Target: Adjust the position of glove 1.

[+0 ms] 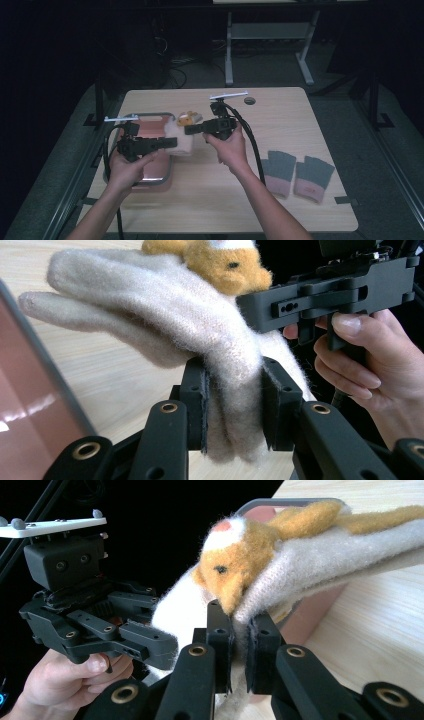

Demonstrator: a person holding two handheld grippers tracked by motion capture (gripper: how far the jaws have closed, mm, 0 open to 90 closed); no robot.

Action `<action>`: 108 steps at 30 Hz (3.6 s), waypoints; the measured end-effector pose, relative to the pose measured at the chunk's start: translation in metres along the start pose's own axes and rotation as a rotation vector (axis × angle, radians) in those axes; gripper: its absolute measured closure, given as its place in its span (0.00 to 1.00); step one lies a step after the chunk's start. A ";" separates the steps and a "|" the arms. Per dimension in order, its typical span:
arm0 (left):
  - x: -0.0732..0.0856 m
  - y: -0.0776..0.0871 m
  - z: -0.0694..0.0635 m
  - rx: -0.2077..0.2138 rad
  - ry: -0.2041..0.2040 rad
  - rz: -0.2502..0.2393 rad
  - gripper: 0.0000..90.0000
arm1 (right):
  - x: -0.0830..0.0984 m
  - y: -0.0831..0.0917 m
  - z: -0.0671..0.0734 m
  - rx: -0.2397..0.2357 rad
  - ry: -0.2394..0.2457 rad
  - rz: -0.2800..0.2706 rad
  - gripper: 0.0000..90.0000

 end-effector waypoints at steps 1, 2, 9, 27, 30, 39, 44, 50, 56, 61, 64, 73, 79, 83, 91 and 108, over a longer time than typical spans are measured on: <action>0.000 0.003 0.001 -0.001 0.008 -0.005 0.75 | -0.001 -0.003 0.002 -0.002 0.005 0.001 0.92; 0.000 0.009 0.004 -0.006 0.009 -0.008 0.75 | -0.004 -0.008 0.005 -0.008 0.012 0.010 0.92; 0.002 0.028 0.015 -0.021 0.028 -0.015 0.75 | -0.011 -0.029 0.016 -0.022 0.022 0.037 0.92; 0.005 0.062 0.033 -0.069 0.072 -0.031 0.75 | -0.024 -0.071 0.033 -0.057 0.040 0.085 0.92; 0.005 0.067 0.035 -0.082 0.069 -0.024 0.75 | -0.025 -0.075 0.034 -0.062 0.040 0.092 0.92; 0.009 0.075 0.045 -0.114 0.093 0.000 0.75 | -0.025 -0.095 0.032 -0.085 0.020 0.107 0.92; 0.012 0.076 0.050 -0.129 0.110 0.015 0.75 | -0.024 -0.104 0.027 -0.100 0.003 0.120 0.92; 0.017 0.077 0.058 -0.150 0.138 0.038 0.75 | -0.023 -0.118 0.020 -0.103 -0.013 0.142 0.92; 0.022 0.074 0.066 -0.166 0.167 0.072 0.75 | -0.020 -0.129 0.011 -0.099 -0.030 0.159 0.92; 0.028 0.069 0.071 -0.189 0.191 0.103 0.75 | -0.017 -0.139 0.000 -0.094 -0.055 0.184 0.92; 0.030 0.066 0.073 -0.199 0.203 0.120 0.75 | -0.016 -0.142 -0.004 -0.082 -0.053 0.195 0.92; 0.039 0.053 0.079 -0.233 0.231 0.180 0.75 | -0.010 -0.152 -0.015 -0.018 -0.066 0.245 0.91; 0.045 0.045 0.082 -0.272 0.247 0.213 0.76 | -0.008 -0.157 -0.016 0.045 -0.050 0.278 0.90; 0.048 0.043 0.083 -0.287 0.243 0.228 0.76 | -0.007 -0.158 -0.016 0.076 -0.039 0.293 0.88; 0.056 0.038 0.088 -0.329 0.258 0.272 0.76 | -0.006 -0.153 -0.010 0.151 0.024 0.311 0.85; 0.057 0.032 0.085 -0.409 0.221 0.362 0.67 | -0.007 -0.121 0.000 0.160 0.061 0.259 0.83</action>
Point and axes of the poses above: each handheld gripper's, and its own axes: y roughly backward along the jaws, x roughly out of its underside, z roughly to its left, the point moved 1 cm from there along -y, roughly forward along the jaws, and after that the axes turned 8 degrees about -y, right-handed, at the moved point
